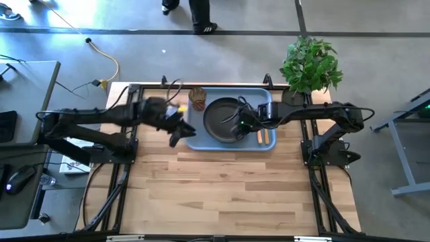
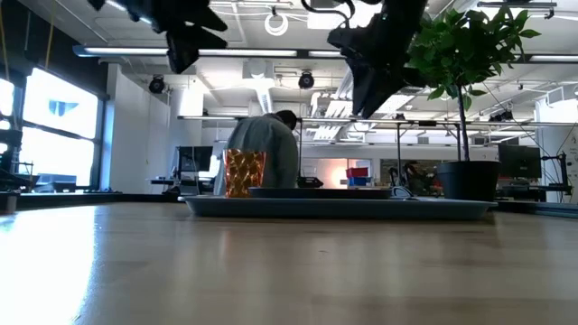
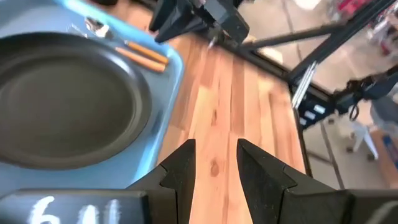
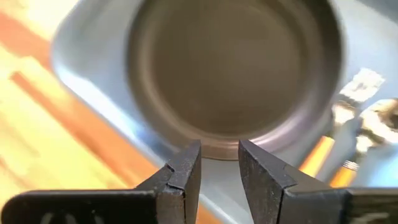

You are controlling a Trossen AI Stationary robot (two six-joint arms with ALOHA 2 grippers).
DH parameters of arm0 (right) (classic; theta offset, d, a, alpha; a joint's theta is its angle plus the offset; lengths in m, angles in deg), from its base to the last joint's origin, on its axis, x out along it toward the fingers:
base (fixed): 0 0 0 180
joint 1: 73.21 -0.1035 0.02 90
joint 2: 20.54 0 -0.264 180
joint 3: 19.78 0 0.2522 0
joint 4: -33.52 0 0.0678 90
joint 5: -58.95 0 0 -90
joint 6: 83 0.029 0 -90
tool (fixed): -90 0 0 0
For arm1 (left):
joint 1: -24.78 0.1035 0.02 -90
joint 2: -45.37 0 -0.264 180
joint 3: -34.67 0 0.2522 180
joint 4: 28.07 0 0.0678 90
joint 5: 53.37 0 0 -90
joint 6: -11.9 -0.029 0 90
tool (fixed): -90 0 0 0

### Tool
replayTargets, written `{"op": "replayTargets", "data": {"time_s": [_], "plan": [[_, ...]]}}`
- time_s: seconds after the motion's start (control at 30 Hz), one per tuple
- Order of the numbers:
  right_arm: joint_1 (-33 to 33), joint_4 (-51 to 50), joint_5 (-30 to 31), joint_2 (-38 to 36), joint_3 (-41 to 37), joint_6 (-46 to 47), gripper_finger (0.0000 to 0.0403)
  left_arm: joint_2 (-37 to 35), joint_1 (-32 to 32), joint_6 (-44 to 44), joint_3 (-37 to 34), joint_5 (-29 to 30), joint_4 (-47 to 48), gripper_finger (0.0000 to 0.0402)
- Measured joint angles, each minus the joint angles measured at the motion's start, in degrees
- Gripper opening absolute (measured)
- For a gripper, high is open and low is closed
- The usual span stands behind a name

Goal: Pick and place plate/cup/fork/spoon on tray
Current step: Return to Home Position

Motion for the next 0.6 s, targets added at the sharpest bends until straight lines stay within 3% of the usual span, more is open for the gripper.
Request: {"op": "replayTargets", "data": {"time_s": [0.13,0.3,0.6], "plan": [[-1.09,3.88,-3.02,0.00,0.00,-0.67,0.0099,-7.62,-5.62,2.98,-10.44,6.03,-9.98,0.0106],[-2.42,9.62,-9.83,0.00,0.00,-0.69,0.0099,-16.00,-9.70,3.26,-20.23,7.94,-20.74,0.0106],[-3.15,32.45,-18.40,0.00,0.00,0.83,0.0099,-29.69,-11.65,2.34,-29.60,6.52,-21.29,0.0106]]}}
